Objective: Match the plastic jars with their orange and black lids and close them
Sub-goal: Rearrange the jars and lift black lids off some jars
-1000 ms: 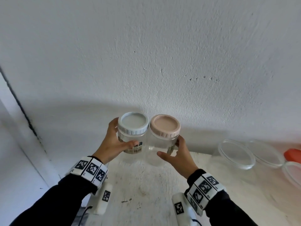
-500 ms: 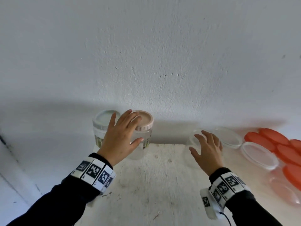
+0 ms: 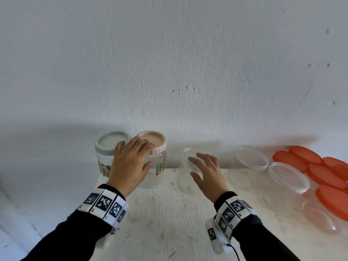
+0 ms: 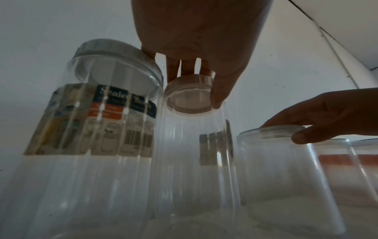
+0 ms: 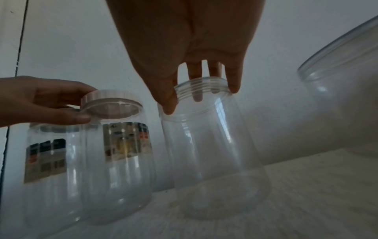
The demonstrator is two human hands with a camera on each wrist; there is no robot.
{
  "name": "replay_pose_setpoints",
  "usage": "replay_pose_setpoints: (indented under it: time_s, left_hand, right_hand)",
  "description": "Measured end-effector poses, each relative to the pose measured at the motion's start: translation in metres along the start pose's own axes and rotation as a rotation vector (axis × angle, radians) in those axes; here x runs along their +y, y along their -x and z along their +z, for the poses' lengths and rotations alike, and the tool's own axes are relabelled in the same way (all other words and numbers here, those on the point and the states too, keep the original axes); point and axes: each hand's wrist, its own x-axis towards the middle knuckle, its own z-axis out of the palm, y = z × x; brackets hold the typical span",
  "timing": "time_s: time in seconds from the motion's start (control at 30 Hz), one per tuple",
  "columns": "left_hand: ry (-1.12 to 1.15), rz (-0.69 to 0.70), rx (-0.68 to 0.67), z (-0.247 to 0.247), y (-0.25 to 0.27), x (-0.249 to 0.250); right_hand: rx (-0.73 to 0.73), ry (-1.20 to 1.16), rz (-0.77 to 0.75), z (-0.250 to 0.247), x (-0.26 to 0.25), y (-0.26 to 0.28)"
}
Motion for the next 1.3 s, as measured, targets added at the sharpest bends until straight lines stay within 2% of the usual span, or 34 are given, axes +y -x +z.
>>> replay_pose_setpoints:
  time_s: [0.23, 0.4, 0.5, 0.57, 0.63, 0.73, 0.9, 0.97, 1.13, 1.3]
  left_hand:
    - [-0.009, -0.004, 0.021, 0.003, 0.0, -0.001]
    - [-0.015, -0.004, 0.032, 0.005, 0.001, -0.001]
    - [-0.012, -0.008, 0.028, 0.004, 0.001, -0.001]
    - [-0.011, -0.011, 0.023, 0.004, 0.001, -0.001]
    - [-0.008, -0.015, 0.019, 0.004, 0.001, 0.0]
    - [-0.002, -0.017, 0.014, 0.004, 0.001, 0.0]
    - [0.0, -0.025, 0.013, 0.004, 0.002, 0.0]
    - [0.002, -0.024, 0.012, 0.004, 0.002, 0.0]
    - [0.003, -0.029, 0.011, 0.004, 0.001, 0.001]
    - [0.006, -0.026, 0.02, 0.004, 0.001, 0.001]
  right_hand:
    - [-0.008, -0.011, -0.074, 0.016, -0.021, -0.012]
    - [0.073, -0.023, -0.132, 0.024, -0.02, -0.012]
    - [0.023, -0.06, -0.143, 0.018, -0.017, -0.011]
    - [0.019, -0.095, -0.087, 0.009, -0.01, -0.012]
    - [0.099, -0.084, -0.024, -0.001, 0.007, -0.012]
    - [0.136, 0.025, 0.121, -0.015, 0.046, -0.011]
    - [0.064, 0.232, 0.378, -0.042, 0.091, -0.009]
    - [0.032, 0.285, 0.434, -0.047, 0.098, -0.009]
    - [0.019, 0.298, 0.392, -0.049, 0.094, -0.008]
    - [0.017, 0.216, 0.206, -0.038, 0.075, -0.009]
